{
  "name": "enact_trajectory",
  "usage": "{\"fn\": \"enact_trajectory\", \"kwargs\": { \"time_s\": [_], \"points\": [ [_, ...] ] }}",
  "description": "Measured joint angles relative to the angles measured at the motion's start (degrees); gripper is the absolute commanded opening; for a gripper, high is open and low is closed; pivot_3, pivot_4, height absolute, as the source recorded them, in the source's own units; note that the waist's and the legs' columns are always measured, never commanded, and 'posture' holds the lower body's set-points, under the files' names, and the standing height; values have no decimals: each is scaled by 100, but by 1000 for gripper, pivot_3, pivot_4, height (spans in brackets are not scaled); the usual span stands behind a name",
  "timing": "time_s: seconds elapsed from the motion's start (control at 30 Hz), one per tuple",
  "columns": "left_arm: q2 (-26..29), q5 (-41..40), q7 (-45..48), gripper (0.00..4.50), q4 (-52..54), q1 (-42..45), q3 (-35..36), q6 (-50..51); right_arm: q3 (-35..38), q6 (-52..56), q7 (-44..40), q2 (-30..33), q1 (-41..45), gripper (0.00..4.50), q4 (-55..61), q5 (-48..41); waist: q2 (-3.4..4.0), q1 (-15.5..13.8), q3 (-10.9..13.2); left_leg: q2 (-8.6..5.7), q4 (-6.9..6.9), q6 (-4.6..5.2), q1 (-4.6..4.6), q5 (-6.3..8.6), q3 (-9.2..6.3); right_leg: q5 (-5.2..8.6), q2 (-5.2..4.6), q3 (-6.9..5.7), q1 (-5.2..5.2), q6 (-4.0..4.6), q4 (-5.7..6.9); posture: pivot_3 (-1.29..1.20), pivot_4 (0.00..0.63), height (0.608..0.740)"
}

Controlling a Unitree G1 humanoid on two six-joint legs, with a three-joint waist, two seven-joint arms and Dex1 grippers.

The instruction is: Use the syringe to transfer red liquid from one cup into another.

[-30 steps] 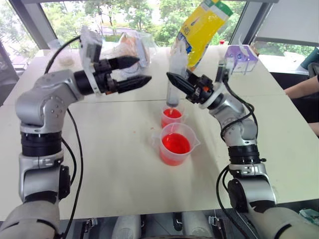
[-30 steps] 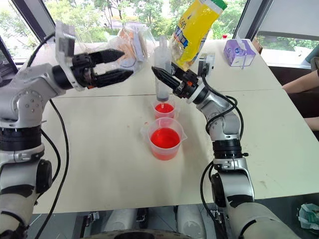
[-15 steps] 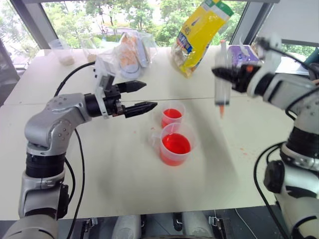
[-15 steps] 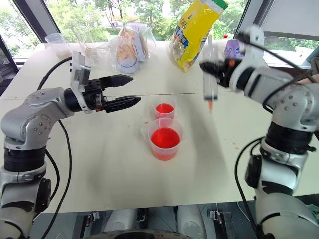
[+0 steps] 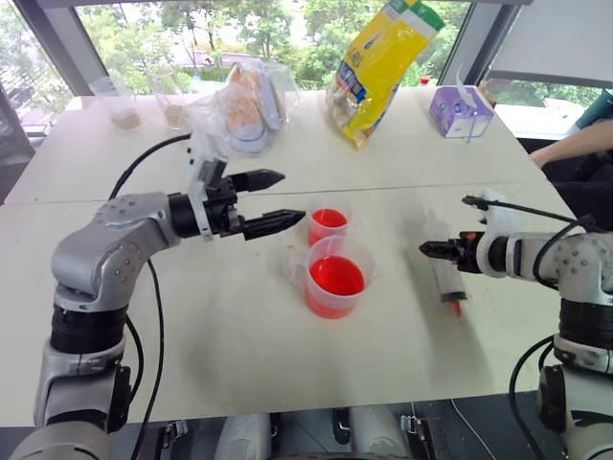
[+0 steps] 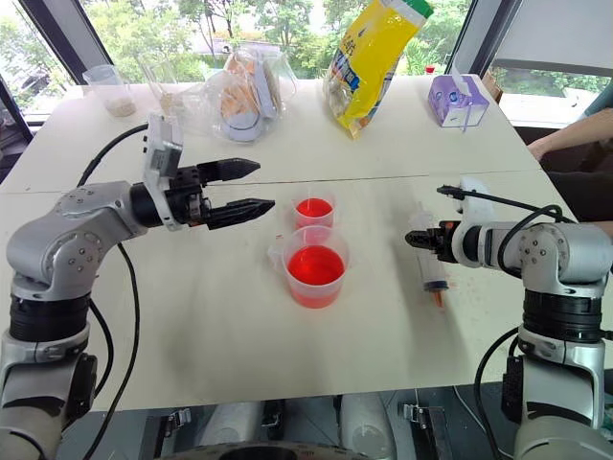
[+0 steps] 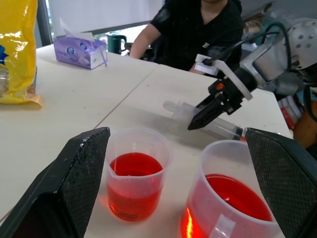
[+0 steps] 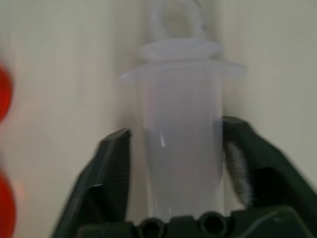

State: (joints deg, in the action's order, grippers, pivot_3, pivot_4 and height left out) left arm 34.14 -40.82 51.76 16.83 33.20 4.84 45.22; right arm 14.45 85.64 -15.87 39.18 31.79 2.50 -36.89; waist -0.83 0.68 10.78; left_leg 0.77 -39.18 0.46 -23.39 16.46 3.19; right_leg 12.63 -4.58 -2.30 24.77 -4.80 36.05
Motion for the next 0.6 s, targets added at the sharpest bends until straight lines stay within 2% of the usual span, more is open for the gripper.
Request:
{"fn": "enact_trajectory", "kwargs": {
  "time_s": [0.03,0.17,0.27,0.43,0.6],
  "points": [
    [11,-31,-14,4500,42,-8,0,51,-6,-17,-41,0,0,4459,-7,24,0,0,0,0,0,0,0,0,0,0,0,0,0,0,0,0,150,740],
    [25,-126,-69,4500,153,-63,0,104,-6,-90,-205,45,17,4459,-2,74,0,-1,0,0,0,0,1,0,-2,0,1,-1,0,0,1,0,150,740],
    [141,-199,-82,4500,178,-98,0,185,5,-117,-511,406,93,4459,110,40,0,-2,0,0,0,0,0,0,-2,0,1,-1,0,-1,0,0,150,740],
    [336,-369,-90,4500,289,-206,30,332,176,-388,-1521,1176,65,4459,1119,-500,-1,-5,1,2,2,0,0,1,-7,2,3,-4,-1,-2,-2,0,150,740],
    [638,-518,-67,4500,437,-435,121,449,632,-545,-2654,1849,-462,4459,2122,-1320,-2,-14,1,3,1,1,0,1,-6,4,2,-4,-1,-4,-4,0,150,740]
  ]
}}
